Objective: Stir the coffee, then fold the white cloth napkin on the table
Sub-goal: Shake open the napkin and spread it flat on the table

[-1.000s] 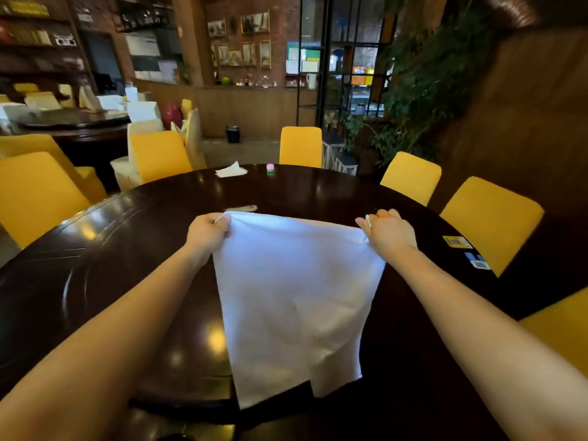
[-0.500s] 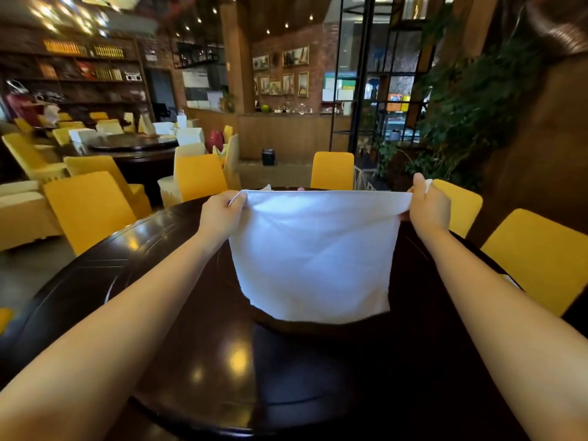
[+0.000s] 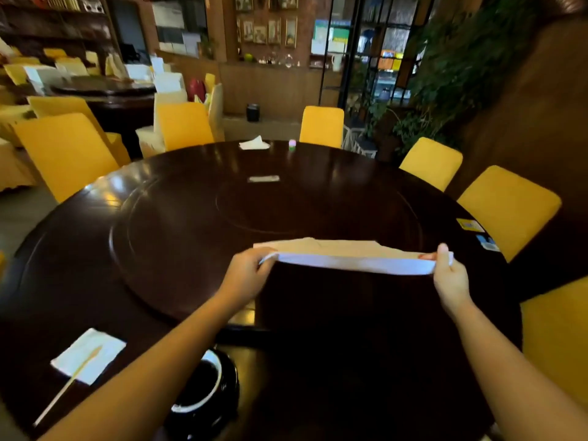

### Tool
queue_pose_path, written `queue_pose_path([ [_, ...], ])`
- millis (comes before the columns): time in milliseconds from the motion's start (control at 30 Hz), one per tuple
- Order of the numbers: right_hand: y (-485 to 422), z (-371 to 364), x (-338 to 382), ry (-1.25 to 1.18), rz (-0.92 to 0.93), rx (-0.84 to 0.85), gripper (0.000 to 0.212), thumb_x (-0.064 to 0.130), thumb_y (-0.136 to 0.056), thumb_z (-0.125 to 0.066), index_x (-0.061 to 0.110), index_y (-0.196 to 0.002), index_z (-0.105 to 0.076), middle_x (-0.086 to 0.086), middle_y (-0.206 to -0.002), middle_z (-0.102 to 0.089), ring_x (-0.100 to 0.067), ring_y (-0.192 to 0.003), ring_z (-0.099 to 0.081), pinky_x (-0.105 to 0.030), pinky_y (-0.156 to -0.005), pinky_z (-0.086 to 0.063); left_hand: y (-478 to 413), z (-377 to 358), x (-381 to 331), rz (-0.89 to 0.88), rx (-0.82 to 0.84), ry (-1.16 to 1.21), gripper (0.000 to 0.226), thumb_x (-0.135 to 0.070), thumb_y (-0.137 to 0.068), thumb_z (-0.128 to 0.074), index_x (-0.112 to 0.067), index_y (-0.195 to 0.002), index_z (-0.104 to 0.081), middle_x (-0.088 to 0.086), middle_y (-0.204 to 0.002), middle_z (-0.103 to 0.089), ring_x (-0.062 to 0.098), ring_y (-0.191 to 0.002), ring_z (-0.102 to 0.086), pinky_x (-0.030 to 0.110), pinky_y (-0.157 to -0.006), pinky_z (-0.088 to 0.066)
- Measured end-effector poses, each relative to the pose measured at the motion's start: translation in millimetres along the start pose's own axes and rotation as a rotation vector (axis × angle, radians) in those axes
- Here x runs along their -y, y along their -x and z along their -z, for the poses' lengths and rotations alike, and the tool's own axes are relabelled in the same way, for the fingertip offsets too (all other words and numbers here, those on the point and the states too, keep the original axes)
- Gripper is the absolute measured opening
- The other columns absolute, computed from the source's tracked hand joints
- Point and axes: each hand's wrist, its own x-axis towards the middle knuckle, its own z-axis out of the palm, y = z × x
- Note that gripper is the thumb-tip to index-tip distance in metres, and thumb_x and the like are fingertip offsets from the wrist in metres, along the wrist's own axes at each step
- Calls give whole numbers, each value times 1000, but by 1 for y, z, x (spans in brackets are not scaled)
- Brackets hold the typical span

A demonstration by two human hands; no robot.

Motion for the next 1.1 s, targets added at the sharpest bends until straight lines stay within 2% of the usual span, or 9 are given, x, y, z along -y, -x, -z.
queue_pose_path([
  [133,50,23,-65,4,-95,43,42,42,-96,-40,22,-71,-68,-16,-98,-68,-31,-96,-61,-42,-93,-45,83,-30,9,58,158,53,57,-46,-80,-34,0,-81,-68,16,-81,-70,21,-77,-61,29,-67,-42],
  [233,81,40,-102,61,-119,115,41,33,-98,-40,11,-79,-68,-12,-95,-65,-27,-94,-57,-33,-84,-39,135,-49,13,162,248,38,35,-34,-87,-45,-9,-81,-68,11,-83,-70,15,-76,-60,29,-69,-43],
  [300,97,49,-126,118,-135,181,39,31,-98,-40,11,-79,-68,-8,-96,-64,-24,-95,-55,-34,-85,-37,163,-60,18,153,357,-6,25,-25,-93,-47,-14,-85,-69,7,-89,-70,11,-81,-60,23,-72,-43],
  [533,132,72,-175,246,-133,306,28,17,-95,-48,6,-74,-64,-11,-82,-64,-29,-90,-59,-30,-75,-35,233,-81,50,41,591,-113,54,-48,-84,-32,-17,-111,-67,-3,-117,-65,5,-113,-51,14,-96,-34],
  [700,151,87,-203,226,-143,405,14,8,-90,-56,13,-78,-61,-13,-106,-59,-3,-79,-64,-20,-76,-50,273,-91,63,6,651,-164,59,-54,-81,-28,-26,-122,-60,-10,-133,-52,1,-129,-33,17,-108,-23],
  [767,154,95,-213,262,-126,453,18,6,-84,-63,20,-74,-66,-10,-116,-54,-16,-100,-60,-13,-74,-45,278,-90,63,-11,660,-191,55,-54,-85,-30,-27,-123,-59,-10,-134,-50,3,-130,-34,17,-108,-22],
  [833,152,106,-229,356,-66,487,43,-7,-83,-60,33,-68,-68,-11,-123,-51,-23,-116,-49,-14,-81,-41,280,-89,65,-92,644,-234,53,-55,-93,-27,-25,-119,-63,-3,-128,-59,13,-125,-46,19,-104,-27],
  [1000,144,120,-243,656,-5,341,32,-17,-78,-51,2,-98,-67,-26,-134,-49,-40,-125,-43,-37,-102,-32,288,-85,62,-133,729,-341,57,-57,-95,-21,-26,-120,-62,-2,-131,-57,18,-126,-46,22,-106,-21],
  [1100,144,90,-225,732,54,237,33,-8,-82,-48,-5,-112,-61,-26,-134,-49,-41,-124,-43,-42,-104,-32,279,-91,47,-76,656,-311,59,-60,-93,-20,-26,-121,-60,-5,-125,-62,14,-122,-52,37,-112,-24],
])
